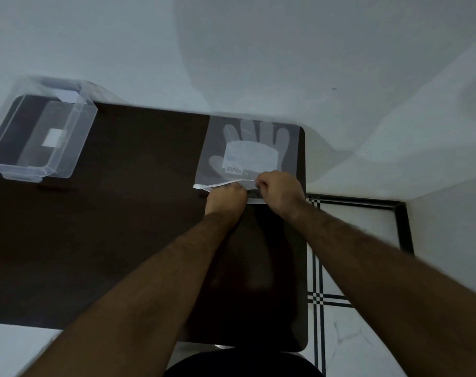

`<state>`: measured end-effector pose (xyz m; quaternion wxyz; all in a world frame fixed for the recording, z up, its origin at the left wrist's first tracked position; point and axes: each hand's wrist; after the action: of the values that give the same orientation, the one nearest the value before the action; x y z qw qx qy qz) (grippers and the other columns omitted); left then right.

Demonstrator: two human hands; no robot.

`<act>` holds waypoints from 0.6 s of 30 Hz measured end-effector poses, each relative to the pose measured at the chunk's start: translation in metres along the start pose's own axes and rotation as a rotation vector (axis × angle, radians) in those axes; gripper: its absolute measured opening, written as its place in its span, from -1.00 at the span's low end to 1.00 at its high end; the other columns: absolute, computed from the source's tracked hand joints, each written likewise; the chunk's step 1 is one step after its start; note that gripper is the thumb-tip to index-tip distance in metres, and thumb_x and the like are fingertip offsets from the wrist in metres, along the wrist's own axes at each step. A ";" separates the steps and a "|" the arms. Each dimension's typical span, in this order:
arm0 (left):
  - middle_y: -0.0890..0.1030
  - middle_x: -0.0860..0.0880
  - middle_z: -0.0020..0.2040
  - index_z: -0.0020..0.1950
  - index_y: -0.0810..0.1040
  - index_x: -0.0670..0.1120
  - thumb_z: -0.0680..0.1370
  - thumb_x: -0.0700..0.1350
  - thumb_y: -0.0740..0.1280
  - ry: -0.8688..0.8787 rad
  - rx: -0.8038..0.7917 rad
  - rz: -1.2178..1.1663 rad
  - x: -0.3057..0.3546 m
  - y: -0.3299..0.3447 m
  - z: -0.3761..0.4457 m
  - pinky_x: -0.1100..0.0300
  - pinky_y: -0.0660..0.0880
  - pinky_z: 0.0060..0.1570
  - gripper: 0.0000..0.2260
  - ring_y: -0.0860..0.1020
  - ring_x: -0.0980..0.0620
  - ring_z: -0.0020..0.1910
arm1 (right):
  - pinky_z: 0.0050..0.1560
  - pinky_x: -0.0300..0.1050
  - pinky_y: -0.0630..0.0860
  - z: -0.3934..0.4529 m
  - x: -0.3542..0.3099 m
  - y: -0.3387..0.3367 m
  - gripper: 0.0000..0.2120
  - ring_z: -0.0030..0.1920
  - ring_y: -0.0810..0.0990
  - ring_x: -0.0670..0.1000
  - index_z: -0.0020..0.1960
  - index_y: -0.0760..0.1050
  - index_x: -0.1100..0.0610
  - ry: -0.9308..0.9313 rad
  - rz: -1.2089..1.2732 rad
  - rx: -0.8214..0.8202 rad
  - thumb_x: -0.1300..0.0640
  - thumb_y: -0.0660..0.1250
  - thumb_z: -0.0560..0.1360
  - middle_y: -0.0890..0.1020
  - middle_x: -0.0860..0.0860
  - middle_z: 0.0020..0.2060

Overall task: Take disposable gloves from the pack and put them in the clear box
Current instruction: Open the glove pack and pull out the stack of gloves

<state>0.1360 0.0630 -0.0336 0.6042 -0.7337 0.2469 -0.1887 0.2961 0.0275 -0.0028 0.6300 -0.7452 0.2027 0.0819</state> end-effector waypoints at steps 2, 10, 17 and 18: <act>0.70 -0.09 0.07 0.17 0.67 -0.10 0.70 -0.16 0.27 0.003 -0.003 0.028 -0.001 0.003 0.003 0.00 0.68 -0.13 -0.81 0.71 -0.08 -0.05 | 0.03 0.04 0.64 0.002 -0.001 -0.001 -0.85 -0.10 0.64 0.05 0.03 0.69 0.04 0.002 0.011 0.019 0.07 0.34 0.68 0.71 0.00 -0.11; 0.67 -0.12 0.15 0.31 0.54 -0.14 0.71 -0.14 0.25 0.136 0.074 0.037 -0.012 0.021 0.002 0.01 0.58 -0.19 -0.79 0.69 -0.11 -0.03 | 0.02 0.06 0.65 0.008 -0.001 -0.002 -0.82 -0.11 0.65 0.04 0.08 0.70 0.08 0.007 -0.005 0.051 0.06 0.34 0.69 0.72 0.01 -0.12; 0.60 -0.12 -0.33 -0.11 0.62 -0.20 0.38 -0.26 0.55 0.361 0.308 0.028 -0.026 0.026 -0.002 0.14 0.41 -0.52 -0.84 0.54 -0.11 -0.52 | 0.08 0.05 0.63 0.009 -0.002 0.000 -0.83 -0.01 0.65 0.04 0.10 0.66 0.06 -0.023 -0.009 0.040 0.04 0.31 0.68 0.70 0.00 -0.04; 0.58 -0.13 -0.34 -0.13 0.61 -0.21 0.39 -0.28 0.50 0.397 0.343 0.029 -0.027 0.027 -0.005 0.14 0.41 -0.51 -0.88 0.54 -0.12 -0.53 | 0.11 0.05 0.63 0.009 -0.002 0.000 -0.83 0.03 0.65 0.04 0.13 0.66 0.07 -0.038 -0.013 0.049 0.04 0.32 0.68 0.70 0.00 -0.01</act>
<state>0.1080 0.0706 -0.0588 0.6622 -0.5653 0.3356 -0.3596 0.2957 0.0369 -0.0039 0.6523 -0.7292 0.1877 0.0869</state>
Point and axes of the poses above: each hand's wrist, its own z-axis towards the middle knuckle, its own y-axis out of the palm, x = y × z
